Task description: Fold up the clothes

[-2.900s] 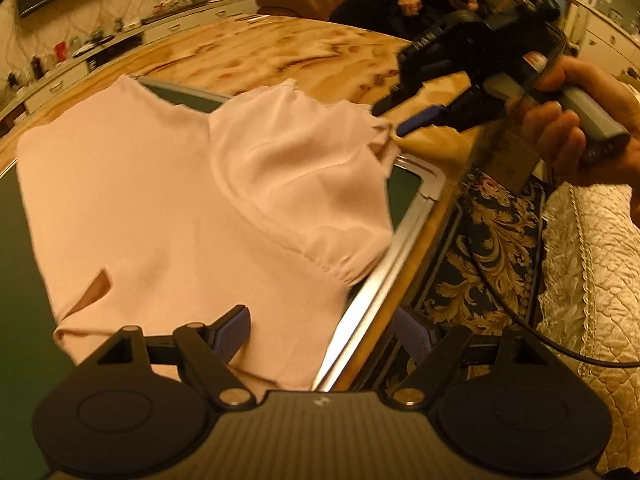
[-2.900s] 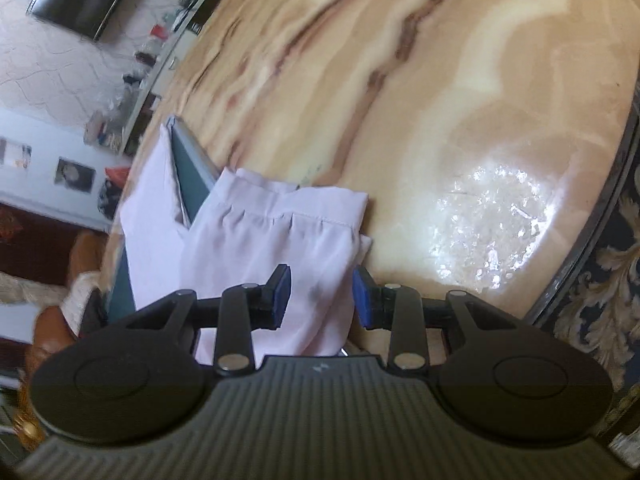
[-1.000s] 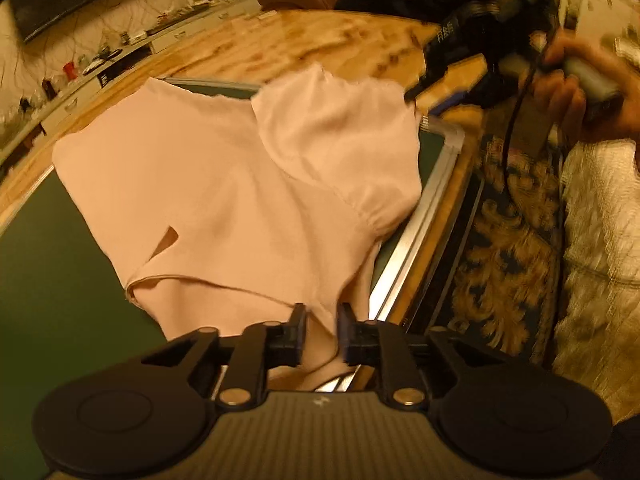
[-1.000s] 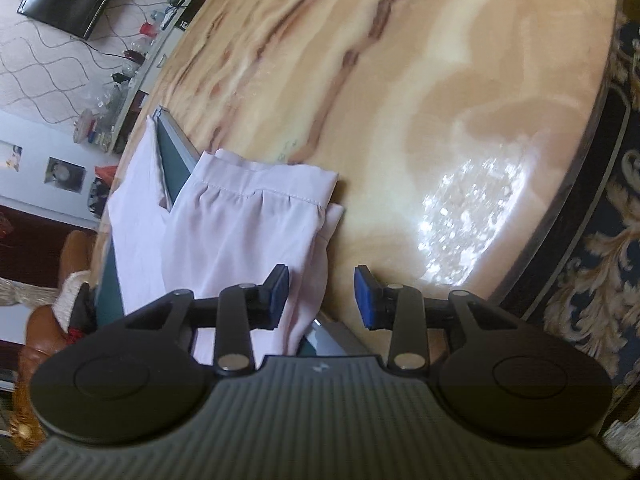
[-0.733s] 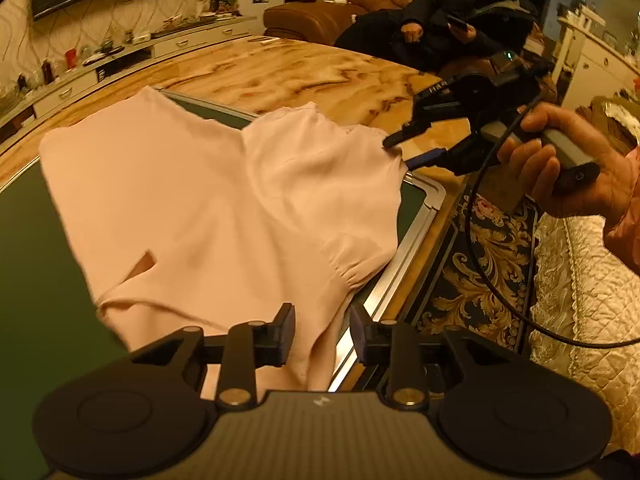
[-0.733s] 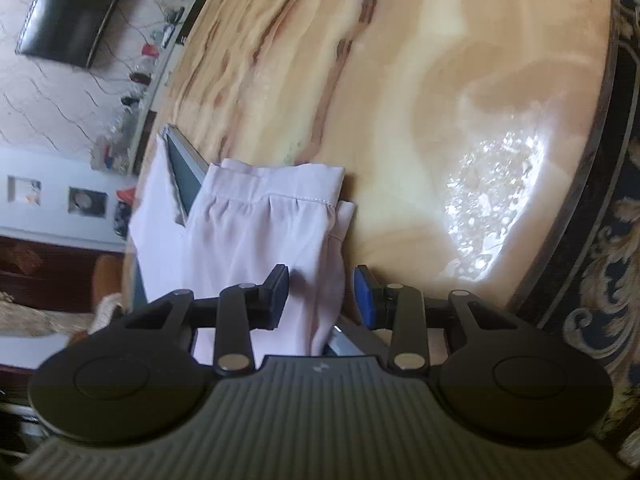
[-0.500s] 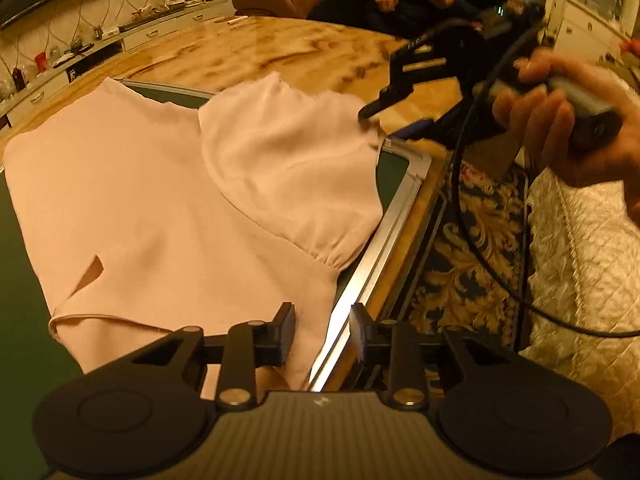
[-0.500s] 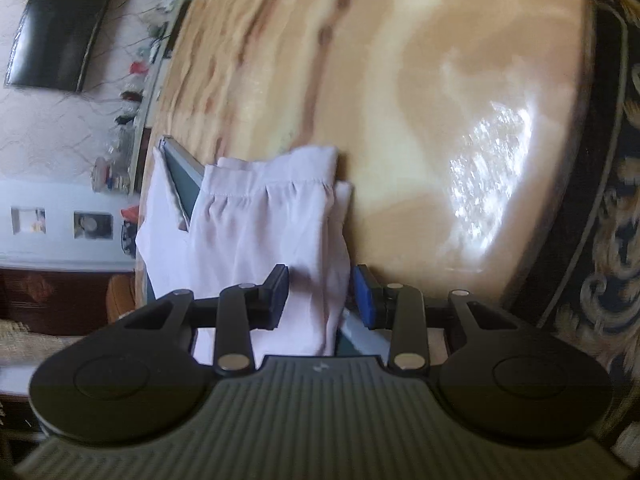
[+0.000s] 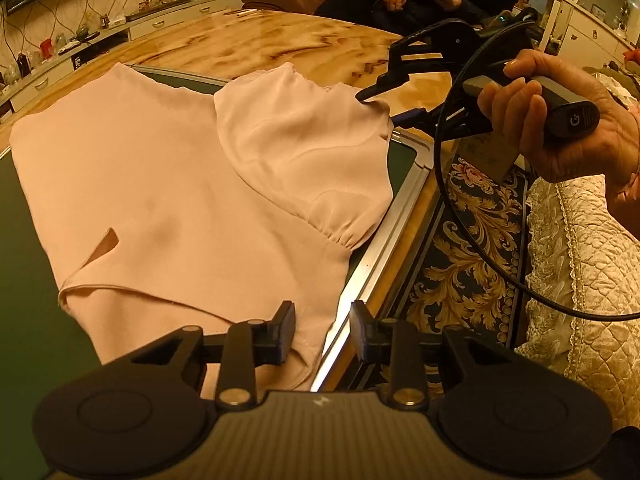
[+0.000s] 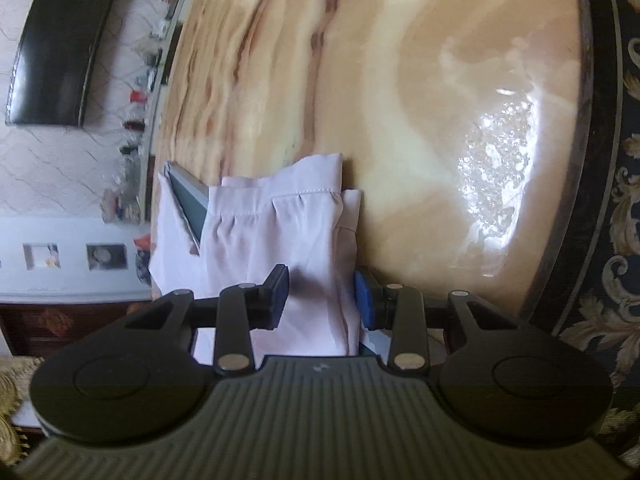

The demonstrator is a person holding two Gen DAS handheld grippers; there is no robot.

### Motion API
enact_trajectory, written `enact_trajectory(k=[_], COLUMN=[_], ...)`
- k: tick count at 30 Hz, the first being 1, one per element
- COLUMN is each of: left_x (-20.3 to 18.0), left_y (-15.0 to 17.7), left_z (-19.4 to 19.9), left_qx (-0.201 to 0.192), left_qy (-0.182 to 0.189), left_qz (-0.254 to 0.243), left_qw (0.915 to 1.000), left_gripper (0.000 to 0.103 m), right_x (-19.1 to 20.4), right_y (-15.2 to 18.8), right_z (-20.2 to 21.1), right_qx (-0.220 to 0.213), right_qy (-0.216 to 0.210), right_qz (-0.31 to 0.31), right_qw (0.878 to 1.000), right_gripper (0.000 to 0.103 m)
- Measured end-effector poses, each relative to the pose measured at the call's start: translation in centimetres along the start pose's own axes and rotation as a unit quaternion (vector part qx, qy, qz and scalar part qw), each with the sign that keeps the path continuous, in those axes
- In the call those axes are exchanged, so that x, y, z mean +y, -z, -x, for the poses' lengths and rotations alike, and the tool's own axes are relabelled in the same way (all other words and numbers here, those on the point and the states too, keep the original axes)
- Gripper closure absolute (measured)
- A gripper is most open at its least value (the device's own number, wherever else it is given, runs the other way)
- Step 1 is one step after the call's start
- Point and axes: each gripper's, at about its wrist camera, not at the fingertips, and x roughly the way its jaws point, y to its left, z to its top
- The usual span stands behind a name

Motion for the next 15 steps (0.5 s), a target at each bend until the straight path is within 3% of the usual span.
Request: enact_trajectory(k=[3, 4, 6, 9, 15], left_x=[0.0, -0.1, -0.5, -1.4, -2.9], left_y=[-0.1, -0.2, -0.7, -1.6, -2.7], left_z=[0.3, 0.4, 0.9, 1.0, -1.3], left_qx=[0.001, 0.001, -0.012, -0.026, -0.010], left_qy=[-0.008, -0.012, -0.015, -0.013, -0.008], left_qz=[-0.003, -0.005, -0.013, -0.026, -0.051], left_qw=[1.0000, 0.9999, 0.9997, 0.9992, 0.9986], left_gripper=[0.069, 0.069, 0.067, 0.055, 0.053], right_x=[-0.1, -0.1, -0.1, 0.0, 1.8], right_y=[0.1, 0.1, 0.1, 0.0, 0.1], right_z=[-0.3, -0.5, -0.8, -0.8, 0.8], right_qx=[-0.010, -0.013, -0.017, -0.023, -0.048], right_qy=[-0.001, 0.001, 0.007, 0.001, -0.003], right_qz=[0.003, 0.007, 0.016, 0.024, 0.075], right_qw=[1.000, 1.000, 1.000, 0.999, 0.996], right_gripper=[0.066, 0.077, 0.086, 0.095, 0.100])
